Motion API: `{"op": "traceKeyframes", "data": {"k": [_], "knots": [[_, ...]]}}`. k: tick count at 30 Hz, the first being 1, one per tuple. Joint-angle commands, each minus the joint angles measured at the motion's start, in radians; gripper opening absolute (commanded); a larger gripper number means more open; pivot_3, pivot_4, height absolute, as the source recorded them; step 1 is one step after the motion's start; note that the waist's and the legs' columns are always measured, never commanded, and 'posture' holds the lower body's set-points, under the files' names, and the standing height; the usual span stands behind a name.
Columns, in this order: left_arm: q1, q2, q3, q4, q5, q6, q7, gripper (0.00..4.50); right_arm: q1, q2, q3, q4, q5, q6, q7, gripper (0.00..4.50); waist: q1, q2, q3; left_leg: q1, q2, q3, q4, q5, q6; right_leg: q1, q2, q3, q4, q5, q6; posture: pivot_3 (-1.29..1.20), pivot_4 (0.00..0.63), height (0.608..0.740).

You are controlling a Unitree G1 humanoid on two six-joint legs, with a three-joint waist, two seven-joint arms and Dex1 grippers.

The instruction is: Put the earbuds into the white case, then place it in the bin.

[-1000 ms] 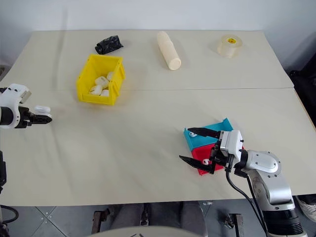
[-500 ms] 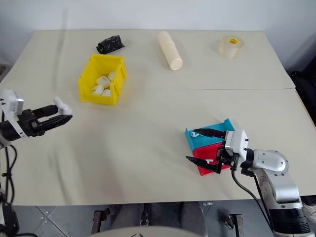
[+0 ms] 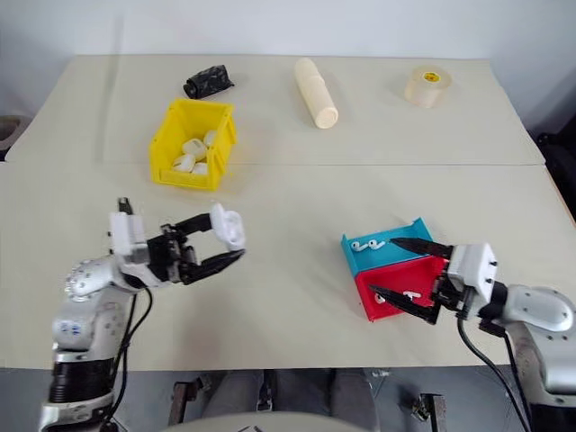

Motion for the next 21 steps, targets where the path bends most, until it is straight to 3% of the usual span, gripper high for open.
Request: {"op": "traceKeyframes", "data": {"k": [1, 10, 15, 21], "knots": [[-0.018, -0.047, -0.080, 0.033, 0.031, -0.140, -0.033, 2.78, 0.080, -0.018, -0.121, -0.078, 0.026, 0.000, -0.016, 4.50, 0.003, 0.000, 0.000, 0.000, 0.000, 0.000, 0.000, 0.000, 0.000, 0.000, 0.000, 0.000, 0.000, 0.000, 0.000, 0.00, 0.150, 0.740], [-0.103, -0.139, -0.194, 0.168, -0.010, -0.298, -0.164, 2.78, 0.394, -0.008, -0.422, -0.099, 0.021, -0.046, 0.087, 4.50, 0.003, 0.002, -0.001, 0.000, -0.001, 0.000, 0.000, 0.000, 0.001, 0.001, 0.002, 0.001, -0.003, 0.001, 0.001, 0.00, 0.150, 0.740], [-0.101, -0.158, -0.225, 0.183, -0.024, -0.314, -0.186, 2.78, 0.455, -0.020, -0.467, -0.064, 0.000, -0.071, 0.133, 4.50, -0.001, 0.002, -0.001, 0.002, 0.001, 0.001, -0.001, -0.001, 0.002, 0.002, 0.004, 0.002, -0.004, 0.001, 0.001, 0.00, 0.150, 0.740], [-0.071, -0.125, -0.231, 0.153, -0.045, -0.274, -0.188, 2.78, 0.445, -0.170, -0.412, -0.203, -0.041, 0.158, 0.058, 4.50, -0.001, 0.007, -0.004, 0.002, 0.004, 0.001, -0.001, -0.001, 0.002, 0.002, 0.003, 0.003, -0.004, 0.001, 0.001, 0.00, 0.150, 0.740]]}}
